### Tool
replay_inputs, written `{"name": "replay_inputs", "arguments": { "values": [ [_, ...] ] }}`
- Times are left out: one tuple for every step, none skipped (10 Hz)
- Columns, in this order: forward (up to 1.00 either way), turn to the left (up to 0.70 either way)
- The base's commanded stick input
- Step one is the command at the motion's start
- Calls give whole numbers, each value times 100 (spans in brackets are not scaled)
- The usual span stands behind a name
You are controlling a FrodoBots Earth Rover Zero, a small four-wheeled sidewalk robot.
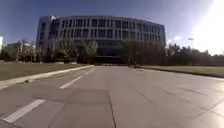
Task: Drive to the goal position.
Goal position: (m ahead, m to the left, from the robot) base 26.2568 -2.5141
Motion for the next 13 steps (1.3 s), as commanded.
{"name": "replay_inputs", "arguments": {
  "values": [
    [70, 35],
    [70, 15],
    [70, 0],
    [70, 0],
    [70, 0],
    [70, 0],
    [70, 0],
    [70, 0],
    [70, 0],
    [70, 0],
    [70, 0],
    [70, 0],
    [70, 0]
  ]
}}
